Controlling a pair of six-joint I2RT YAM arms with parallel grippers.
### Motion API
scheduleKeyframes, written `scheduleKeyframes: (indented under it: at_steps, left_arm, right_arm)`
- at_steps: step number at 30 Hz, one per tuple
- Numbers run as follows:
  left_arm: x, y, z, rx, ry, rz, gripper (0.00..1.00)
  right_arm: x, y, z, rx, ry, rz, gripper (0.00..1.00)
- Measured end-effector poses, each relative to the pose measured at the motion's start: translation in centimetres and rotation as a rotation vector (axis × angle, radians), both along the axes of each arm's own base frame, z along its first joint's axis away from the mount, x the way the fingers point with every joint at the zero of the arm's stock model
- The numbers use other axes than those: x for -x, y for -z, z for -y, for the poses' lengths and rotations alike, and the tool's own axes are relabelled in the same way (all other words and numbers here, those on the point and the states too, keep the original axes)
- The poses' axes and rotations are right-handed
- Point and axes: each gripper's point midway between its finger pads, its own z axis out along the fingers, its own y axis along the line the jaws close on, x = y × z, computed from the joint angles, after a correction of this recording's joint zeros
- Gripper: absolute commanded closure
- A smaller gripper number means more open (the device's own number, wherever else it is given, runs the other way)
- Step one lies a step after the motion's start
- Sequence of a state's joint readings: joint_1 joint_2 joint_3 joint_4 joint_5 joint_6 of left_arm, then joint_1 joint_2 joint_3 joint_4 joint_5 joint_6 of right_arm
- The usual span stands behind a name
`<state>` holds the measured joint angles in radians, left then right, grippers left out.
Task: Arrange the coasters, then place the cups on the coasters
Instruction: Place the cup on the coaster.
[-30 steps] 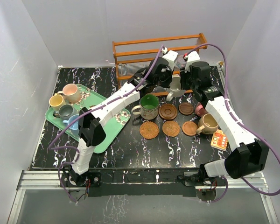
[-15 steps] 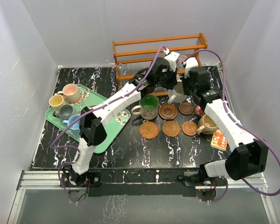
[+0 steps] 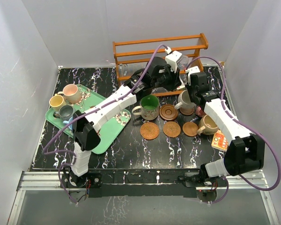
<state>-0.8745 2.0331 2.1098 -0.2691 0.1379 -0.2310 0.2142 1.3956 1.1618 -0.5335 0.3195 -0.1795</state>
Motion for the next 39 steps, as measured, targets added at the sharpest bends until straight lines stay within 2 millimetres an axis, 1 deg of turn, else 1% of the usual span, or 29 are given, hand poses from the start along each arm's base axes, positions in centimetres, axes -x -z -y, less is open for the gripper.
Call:
scheduleKeyframes:
  at_steps: [5, 7, 11, 13, 15, 17, 19, 21, 23, 24, 27, 30, 35, 39]
  left_arm:
    - [0.3, 0.8, -2.4, -0.083, -0.022, 0.061, 0.87]
    - [0.3, 1.2, -3.4, -0.119, -0.032, 0.084, 0.86]
    - [0.3, 2.3, -6.2, -0.200, -0.046, 0.119, 0.83]
    - [0.0, 2.6, -8.2, -0.231, -0.057, 0.127, 0.79]
    - [-0.5, 2.7, -10.1, -0.243, -0.065, 0.124, 0.72]
    - [-1.5, 2.6, -12.7, -0.244, -0.082, 0.115, 0.64]
    - [-2.8, 2.1, -15.5, -0.237, -0.108, 0.111, 0.55]
    - [-3.7, 1.4, -18.0, -0.232, -0.137, 0.118, 0.50]
    - [-4.3, 0.5, -20.1, -0.224, -0.163, 0.129, 0.46]
    - [-4.3, 0.2, -20.8, -0.221, -0.167, 0.132, 0.44]
    - [-3.8, -0.9, -21.7, -0.200, -0.160, 0.145, 0.40]
    - [-3.5, -1.5, -22.2, -0.183, -0.149, 0.148, 0.38]
    - [-3.5, -1.2, -22.5, -0.170, -0.133, 0.130, 0.35]
    - [-3.4, -1.0, -22.7, -0.162, -0.126, 0.116, 0.33]
  right_arm:
    - [0.0, 0.1, -0.2, -0.010, -0.009, -0.002, 1.00]
    - [-0.1, 0.4, -0.4, -0.018, -0.018, -0.010, 1.00]
    - [-0.3, 1.5, -0.9, -0.038, -0.045, -0.044, 1.00]
    - [-0.5, 2.1, -1.0, -0.045, -0.059, -0.062, 1.00]
    - [-0.7, 2.7, -1.0, -0.051, -0.074, -0.079, 1.00]
    - [-1.1, 3.2, -0.8, -0.056, -0.082, -0.095, 1.00]
    - [-1.6, 3.5, -0.4, -0.058, -0.094, -0.109, 1.00]
    - [-2.2, 3.7, -0.1, -0.057, -0.106, -0.119, 1.00]
    - [-2.8, 4.0, 0.3, -0.055, -0.116, -0.129, 1.00]
    - [-3.0, 4.1, 0.5, -0.055, -0.124, -0.137, 1.00]
    - [-3.7, 4.5, 0.7, -0.060, -0.148, -0.163, 1.00]
    - [-4.3, 5.0, 0.7, -0.064, -0.175, -0.185, 1.00]
    - [-5.2, 5.8, 0.3, -0.064, -0.215, -0.224, 1.00]
    - [-5.6, 6.7, 0.2, -0.062, -0.237, -0.259, 1.00]
